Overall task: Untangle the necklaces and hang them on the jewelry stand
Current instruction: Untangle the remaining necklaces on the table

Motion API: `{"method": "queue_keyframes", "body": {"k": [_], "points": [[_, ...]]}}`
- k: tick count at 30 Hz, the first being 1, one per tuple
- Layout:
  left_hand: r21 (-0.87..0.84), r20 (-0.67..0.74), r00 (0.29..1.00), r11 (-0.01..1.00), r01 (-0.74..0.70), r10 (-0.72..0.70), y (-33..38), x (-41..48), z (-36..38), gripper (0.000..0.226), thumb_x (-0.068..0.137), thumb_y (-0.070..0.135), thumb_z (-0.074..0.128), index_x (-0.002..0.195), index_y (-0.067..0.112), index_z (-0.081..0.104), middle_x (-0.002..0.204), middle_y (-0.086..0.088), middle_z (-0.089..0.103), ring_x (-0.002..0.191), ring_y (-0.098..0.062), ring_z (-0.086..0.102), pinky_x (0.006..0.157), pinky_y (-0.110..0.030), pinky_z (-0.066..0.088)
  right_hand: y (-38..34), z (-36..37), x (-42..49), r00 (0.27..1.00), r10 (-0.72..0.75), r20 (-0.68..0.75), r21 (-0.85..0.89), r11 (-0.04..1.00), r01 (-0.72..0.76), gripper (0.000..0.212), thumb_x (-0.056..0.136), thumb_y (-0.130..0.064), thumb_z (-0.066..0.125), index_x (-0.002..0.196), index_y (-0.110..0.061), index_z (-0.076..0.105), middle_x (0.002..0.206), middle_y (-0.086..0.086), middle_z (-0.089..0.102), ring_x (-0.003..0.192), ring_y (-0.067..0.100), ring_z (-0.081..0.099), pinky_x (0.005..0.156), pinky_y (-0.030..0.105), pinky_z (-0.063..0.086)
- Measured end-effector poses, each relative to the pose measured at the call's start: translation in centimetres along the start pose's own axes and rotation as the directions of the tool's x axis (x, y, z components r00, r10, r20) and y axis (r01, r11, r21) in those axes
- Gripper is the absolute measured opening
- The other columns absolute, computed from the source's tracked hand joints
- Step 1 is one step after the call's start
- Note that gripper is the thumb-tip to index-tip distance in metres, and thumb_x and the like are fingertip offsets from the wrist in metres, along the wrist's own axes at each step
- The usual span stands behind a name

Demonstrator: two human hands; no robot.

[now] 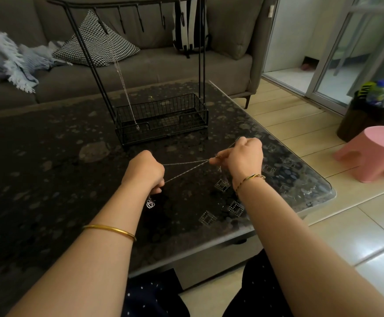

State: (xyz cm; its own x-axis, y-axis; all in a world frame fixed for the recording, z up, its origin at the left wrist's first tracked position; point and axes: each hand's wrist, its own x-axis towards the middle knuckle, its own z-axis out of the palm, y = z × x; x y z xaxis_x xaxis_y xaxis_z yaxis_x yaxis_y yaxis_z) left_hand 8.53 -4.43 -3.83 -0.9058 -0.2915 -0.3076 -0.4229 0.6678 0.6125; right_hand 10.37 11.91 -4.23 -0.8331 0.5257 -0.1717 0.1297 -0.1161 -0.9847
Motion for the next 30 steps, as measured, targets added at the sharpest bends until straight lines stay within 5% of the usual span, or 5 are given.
{"method": "queue_keyframes", "body": {"k": [3,8,16,24,30], "points": [[0.039,0.000,1.000,0.999,-0.002,0.002,-0.2,0.0,0.0,0.018,0.094,0.004,0.050,0.111,0.008,0.055,0.091,-0.014,0.066,0.061,-0.021,0.060,0.064,-0.033,0.058,0.2,0.2,0.0,0.997,-0.068,-0.033,-0.064,0.996,0.066,0.024,0.102,-0.020,0.024,0.107,-0.006,0.042,0.074,0.015,0.062,0.046,0.021,0.057,0.055,0.032,0.050],[0.001,0.044,0.995,0.996,0.086,-0.086,-0.6,0.4,-0.8,0.008,0.095,0.008,0.054,0.098,0.006,0.060,0.092,-0.012,0.068,0.077,-0.024,0.063,0.082,-0.038,0.057,0.3,-0.6,1.4,0.984,-0.130,-0.126,-0.214,0.972,0.101,0.017,0.102,-0.023,0.027,0.100,-0.012,0.040,0.100,0.017,0.065,0.075,0.022,0.053,0.071,0.037,0.048],[-0.407,0.118,0.968,0.878,0.251,-0.222,-1.2,0.0,-2.0,0.008,0.096,0.009,0.054,0.101,0.007,0.059,0.077,-0.007,0.053,0.052,-0.011,0.040,0.040,-0.021,0.038,1.0,-1.0,2.4,0.976,-0.167,-0.140,-0.328,0.938,0.113,0.017,0.099,-0.021,0.032,0.093,-0.011,0.045,0.090,0.011,0.062,0.074,0.021,0.053,0.066,0.033,0.042],[0.028,-0.018,1.000,1.000,0.009,-0.008,-1.2,0.1,-1.4,0.019,0.091,0.007,0.060,0.109,0.005,0.066,0.111,-0.014,0.061,0.097,-0.030,0.060,0.083,-0.037,0.054,0.6,-1.0,2.0,0.977,-0.177,-0.122,-0.282,0.950,0.137,0.016,0.099,-0.021,0.034,0.090,-0.011,0.043,0.080,0.004,0.053,0.059,0.013,0.043,0.059,0.030,0.036],[0.073,0.064,0.989,0.988,-0.135,0.131,-0.4,-1.3,-1.4,0.019,0.087,0.002,0.061,0.082,0.021,0.063,0.101,-0.004,0.058,0.099,-0.025,0.057,0.087,-0.035,0.051,-0.5,-0.4,-0.6,0.976,-0.065,0.209,-0.098,0.991,0.087,0.022,0.100,-0.014,0.034,0.081,-0.011,0.045,0.060,0.004,0.052,0.039,0.009,0.035,0.035,0.019,0.027]]}}
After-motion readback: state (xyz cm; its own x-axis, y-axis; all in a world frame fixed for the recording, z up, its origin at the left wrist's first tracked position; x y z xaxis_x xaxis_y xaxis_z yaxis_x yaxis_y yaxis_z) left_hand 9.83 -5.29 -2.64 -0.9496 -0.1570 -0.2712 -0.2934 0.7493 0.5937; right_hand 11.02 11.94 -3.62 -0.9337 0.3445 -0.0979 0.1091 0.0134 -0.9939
